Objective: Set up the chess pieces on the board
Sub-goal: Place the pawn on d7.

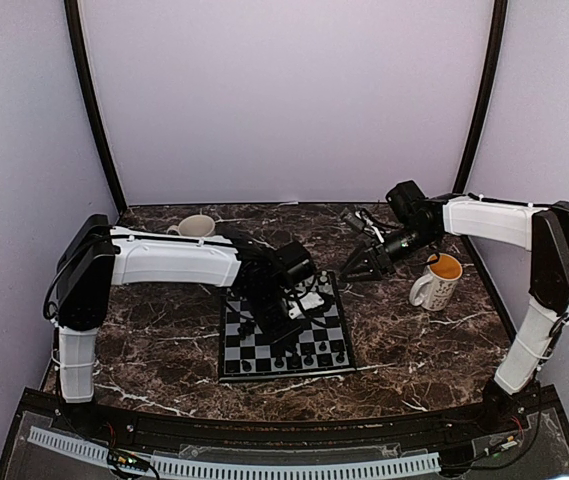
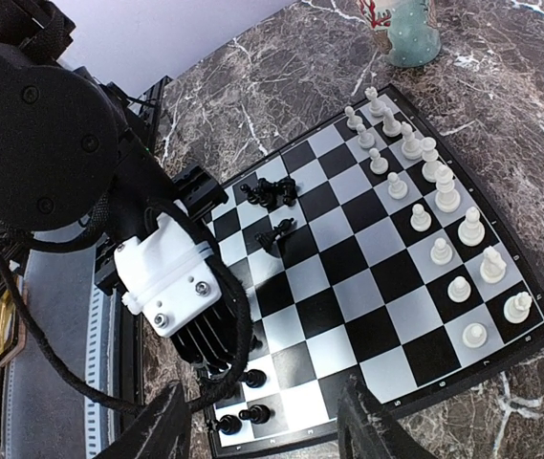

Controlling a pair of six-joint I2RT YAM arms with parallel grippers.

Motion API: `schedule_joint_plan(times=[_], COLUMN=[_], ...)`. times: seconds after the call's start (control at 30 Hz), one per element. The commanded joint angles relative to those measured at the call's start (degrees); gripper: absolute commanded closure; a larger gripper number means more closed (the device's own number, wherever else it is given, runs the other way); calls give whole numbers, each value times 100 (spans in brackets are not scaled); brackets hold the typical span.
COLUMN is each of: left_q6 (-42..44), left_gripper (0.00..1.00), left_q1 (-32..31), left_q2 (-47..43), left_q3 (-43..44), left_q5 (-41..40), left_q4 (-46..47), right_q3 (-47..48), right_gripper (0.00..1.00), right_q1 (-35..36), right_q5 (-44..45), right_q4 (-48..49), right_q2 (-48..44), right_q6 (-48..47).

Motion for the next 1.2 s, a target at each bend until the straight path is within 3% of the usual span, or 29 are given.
schedule_joint_plan(times=[0.0, 0.5, 0.8, 0.93, 1.07, 1.17], left_q6=[11, -76, 122, 125, -14, -285], left_gripper=[91, 74, 62, 60, 58, 43], left_q1=[11, -12, -12, 4, 131, 298], left_q2=[42, -84, -1318, -2100, -2983, -3666], left_q3=[113, 192, -440, -970, -1819, -2532], left_q5=[-9, -96, -641, -1006, -1545, -1882], left_q4=[-185, -134, 22, 660, 1950, 3062], right_q3=[110, 157, 507, 869, 1465, 1798], right_gripper=[48, 48, 47, 48, 49, 50], right_q1=[30, 35, 36, 45, 64, 205], right_q5=[-117, -156, 543, 803, 1026, 1659], right_q4=[-55, -137, -285, -488, -743, -599], right_q2=[64, 57, -206, -314, -349, -466], right_q6=[-100, -122, -105, -184, -124, 146])
